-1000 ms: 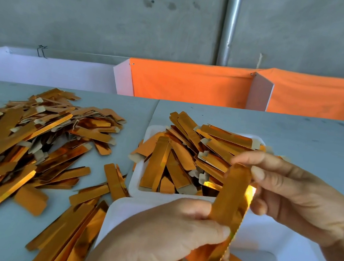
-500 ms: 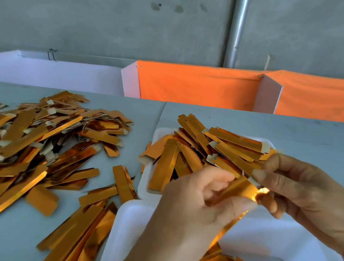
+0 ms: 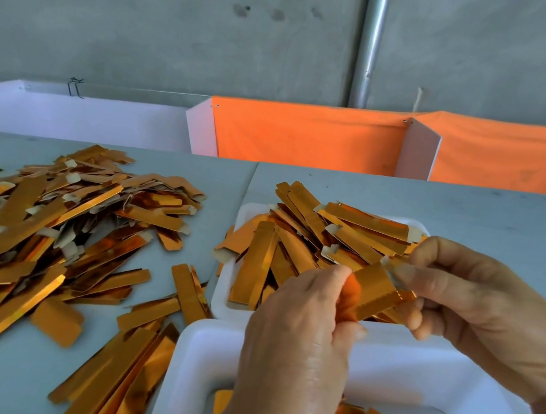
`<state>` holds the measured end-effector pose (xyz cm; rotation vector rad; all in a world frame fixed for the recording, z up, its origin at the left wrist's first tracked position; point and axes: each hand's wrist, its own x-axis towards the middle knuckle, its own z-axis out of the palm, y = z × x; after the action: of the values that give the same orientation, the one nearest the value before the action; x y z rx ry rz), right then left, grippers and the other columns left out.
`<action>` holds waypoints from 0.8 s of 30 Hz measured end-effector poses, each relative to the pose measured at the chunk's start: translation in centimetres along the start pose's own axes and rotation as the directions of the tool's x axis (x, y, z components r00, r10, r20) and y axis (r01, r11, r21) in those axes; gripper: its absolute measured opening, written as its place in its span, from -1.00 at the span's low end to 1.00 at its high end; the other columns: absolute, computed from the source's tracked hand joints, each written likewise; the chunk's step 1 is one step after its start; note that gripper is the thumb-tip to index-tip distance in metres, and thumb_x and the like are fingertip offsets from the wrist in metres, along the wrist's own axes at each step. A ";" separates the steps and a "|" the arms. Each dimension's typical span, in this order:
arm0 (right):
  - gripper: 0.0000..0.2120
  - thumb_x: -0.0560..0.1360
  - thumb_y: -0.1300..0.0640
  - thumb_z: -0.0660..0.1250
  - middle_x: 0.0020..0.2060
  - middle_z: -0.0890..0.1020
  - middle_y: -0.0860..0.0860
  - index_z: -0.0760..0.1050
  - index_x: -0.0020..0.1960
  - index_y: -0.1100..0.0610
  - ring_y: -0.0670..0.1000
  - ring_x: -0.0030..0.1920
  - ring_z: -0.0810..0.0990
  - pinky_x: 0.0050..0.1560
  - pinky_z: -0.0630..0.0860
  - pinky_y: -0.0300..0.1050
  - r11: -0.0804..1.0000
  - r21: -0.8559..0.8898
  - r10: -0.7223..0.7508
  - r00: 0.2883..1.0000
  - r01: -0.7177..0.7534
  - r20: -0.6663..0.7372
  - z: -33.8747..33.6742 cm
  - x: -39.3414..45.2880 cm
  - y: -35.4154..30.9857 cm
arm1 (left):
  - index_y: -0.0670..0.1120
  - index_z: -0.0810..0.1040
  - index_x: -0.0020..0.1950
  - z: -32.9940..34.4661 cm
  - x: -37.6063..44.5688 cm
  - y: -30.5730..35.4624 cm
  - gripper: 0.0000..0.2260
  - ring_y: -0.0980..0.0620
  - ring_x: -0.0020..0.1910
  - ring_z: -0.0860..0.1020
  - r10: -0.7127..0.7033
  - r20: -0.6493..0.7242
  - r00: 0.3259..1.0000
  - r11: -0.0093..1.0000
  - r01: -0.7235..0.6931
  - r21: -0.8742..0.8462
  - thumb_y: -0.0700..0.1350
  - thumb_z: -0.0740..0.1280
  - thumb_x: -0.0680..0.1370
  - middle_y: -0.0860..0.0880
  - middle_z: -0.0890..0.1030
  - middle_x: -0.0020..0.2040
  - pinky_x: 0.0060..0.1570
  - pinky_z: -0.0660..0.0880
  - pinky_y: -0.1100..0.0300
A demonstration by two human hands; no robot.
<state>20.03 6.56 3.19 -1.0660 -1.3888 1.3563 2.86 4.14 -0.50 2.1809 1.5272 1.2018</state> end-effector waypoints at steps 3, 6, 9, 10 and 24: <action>-0.89 0.22 0.14 0.44 -0.46 0.55 0.21 0.55 -0.31 0.15 0.02 -0.51 0.51 -0.52 0.49 -0.26 0.998 0.030 0.057 0.998 -0.057 0.021 0.1 -0.1 -0.1 | 0.15 0.39 0.37 -0.1 0.1 0.3 -0.53 0.21 0.13 0.49 0.033 -0.013 0.999 0.998 -0.033 0.051 0.04 0.41 0.48 0.22 0.55 0.15 0.12 0.39 0.38; -0.82 0.22 0.18 0.42 -0.46 0.56 0.22 0.59 -0.18 0.19 0.01 -0.51 0.55 -0.53 0.50 -0.25 0.993 0.058 0.105 0.994 -0.105 0.017 0.1 0.0 0.0 | 0.01 0.63 0.13 -0.1 0.4 0.1 -0.52 0.16 -0.12 0.63 0.101 -0.009 0.995 0.975 -0.097 0.200 -0.05 0.61 0.24 0.15 0.67 -0.09 -0.17 0.49 0.40; -0.80 0.25 0.19 0.41 -0.45 0.57 0.22 0.60 -0.13 0.21 0.01 -0.49 0.57 -0.51 0.52 -0.25 0.992 0.033 0.123 0.992 -0.123 0.019 0.3 0.1 0.0 | -0.06 0.70 -0.01 0.2 0.5 0.1 -0.49 0.17 -0.24 0.65 0.139 -0.012 0.990 0.953 -0.130 0.274 -0.04 0.66 0.08 0.12 0.69 -0.20 -0.25 0.51 0.39; -0.79 0.25 0.19 0.41 -0.45 0.57 0.21 0.59 -0.12 0.21 0.01 -0.49 0.57 -0.51 0.52 -0.24 0.992 0.025 0.120 0.993 -0.120 0.010 0.3 0.1 0.0 | -0.07 0.70 -0.01 0.4 0.5 -0.1 -0.48 0.16 -0.22 0.66 0.151 -0.009 0.988 0.944 -0.142 0.299 -0.03 0.67 0.07 0.11 0.70 -0.19 -0.22 0.51 0.39; -0.83 0.20 0.23 0.46 -0.25 0.66 0.16 0.57 -0.21 0.18 0.09 -0.23 0.70 -0.29 0.60 -0.23 0.999 0.044 0.001 0.995 0.003 -0.102 -0.1 0.4 0.9 | 0.12 0.51 0.07 -1.0 0.3 0.4 -0.81 0.17 -0.26 0.50 0.013 0.065 0.998 0.981 -0.026 0.192 -0.05 0.41 0.49 0.21 0.51 -0.25 -0.32 0.38 0.46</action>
<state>20.02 7.02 2.34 -1.0899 -1.2790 1.3077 2.42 4.00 0.54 2.3352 1.6617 1.0177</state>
